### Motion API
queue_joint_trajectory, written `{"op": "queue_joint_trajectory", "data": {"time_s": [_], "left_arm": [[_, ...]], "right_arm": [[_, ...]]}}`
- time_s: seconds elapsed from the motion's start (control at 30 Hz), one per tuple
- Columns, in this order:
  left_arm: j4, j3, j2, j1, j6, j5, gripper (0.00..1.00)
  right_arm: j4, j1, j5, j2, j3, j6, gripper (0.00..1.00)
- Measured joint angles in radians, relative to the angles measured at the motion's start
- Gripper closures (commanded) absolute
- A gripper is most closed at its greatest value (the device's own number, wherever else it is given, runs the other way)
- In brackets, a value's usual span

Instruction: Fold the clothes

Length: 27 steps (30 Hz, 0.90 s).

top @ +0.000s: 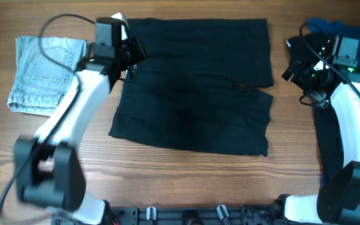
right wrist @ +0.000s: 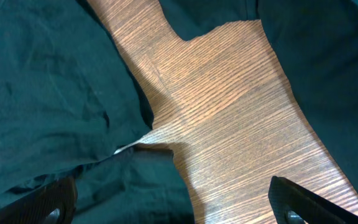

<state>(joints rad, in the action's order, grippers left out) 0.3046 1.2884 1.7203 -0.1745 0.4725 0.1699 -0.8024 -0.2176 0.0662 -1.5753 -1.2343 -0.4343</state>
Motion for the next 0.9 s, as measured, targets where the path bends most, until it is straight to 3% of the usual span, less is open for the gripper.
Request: {"op": "queue_joint_trajectory", "data": {"time_s": [0.13,0.23,0.33,0.4,0.5,0.57,0.63,0.8,0.9], "left_arm": [[0.24,0.018,-0.198,0.0,-0.012,0.011,0.76],[0.434,0.015,-0.19,0.0,-0.044,0.011,0.74],[0.672,0.005,-0.166,0.0,-0.092,0.002,0.7],[0.74,0.004,-0.166,0.0,-0.104,-0.01,0.68],[0.78,0.004,-0.166,0.0,-0.113,-0.017,0.62],[0.805,0.004,-0.166,0.0,-0.12,-0.02,0.51],[0.844,0.004,-0.166,0.004,-0.126,-0.024,0.5],[0.85,0.003,-0.166,0.039,-0.139,-0.102,0.48],[0.805,0.002,-0.166,0.065,-0.138,-0.138,0.48]], "right_arm": [[0.0,0.0,0.0,0.0,0.0,0.0,0.01],[0.002,0.0,0.026,0.0,0.0,-0.039,0.0],[-0.011,-0.001,0.179,0.0,0.0,-0.118,0.0],[-0.011,-0.001,0.241,0.0,0.0,-0.141,0.0],[0.04,-0.001,0.283,0.0,0.001,-0.149,0.01],[-0.032,-0.001,0.333,0.001,0.001,-0.065,0.14],[-0.175,-0.001,0.365,0.001,0.0,0.007,0.3],[-0.583,-0.001,0.243,0.006,0.017,-0.034,0.27],[-0.559,0.002,0.238,0.033,0.099,-0.093,0.27]]}}
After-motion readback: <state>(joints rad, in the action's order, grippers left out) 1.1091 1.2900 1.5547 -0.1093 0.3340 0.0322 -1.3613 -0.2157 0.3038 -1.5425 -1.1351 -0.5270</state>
